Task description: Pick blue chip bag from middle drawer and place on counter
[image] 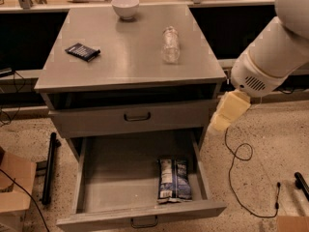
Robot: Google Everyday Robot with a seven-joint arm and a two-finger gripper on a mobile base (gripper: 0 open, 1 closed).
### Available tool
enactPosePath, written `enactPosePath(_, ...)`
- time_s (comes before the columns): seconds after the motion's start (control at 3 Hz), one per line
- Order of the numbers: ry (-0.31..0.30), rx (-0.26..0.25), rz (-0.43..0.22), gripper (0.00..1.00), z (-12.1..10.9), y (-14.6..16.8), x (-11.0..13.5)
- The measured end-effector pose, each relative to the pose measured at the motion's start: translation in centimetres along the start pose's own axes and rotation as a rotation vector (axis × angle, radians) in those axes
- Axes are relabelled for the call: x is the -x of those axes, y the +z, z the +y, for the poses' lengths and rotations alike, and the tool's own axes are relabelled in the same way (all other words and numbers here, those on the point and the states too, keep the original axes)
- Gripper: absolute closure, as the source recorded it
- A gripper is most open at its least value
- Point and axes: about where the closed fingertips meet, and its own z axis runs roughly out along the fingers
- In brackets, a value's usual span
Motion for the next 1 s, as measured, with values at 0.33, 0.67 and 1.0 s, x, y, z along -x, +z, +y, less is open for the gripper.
enactPosePath(0.33,0.034,0.038,-0.008,0.00,0.4,2.6,0.4)
enactPosePath(0.67,0.118,0.116,-0.047,0.00,1.5,7.6,1.6)
enactPosePath(1.0,0.179,0.190,-0.048,0.00,2.9,12.2,3.2)
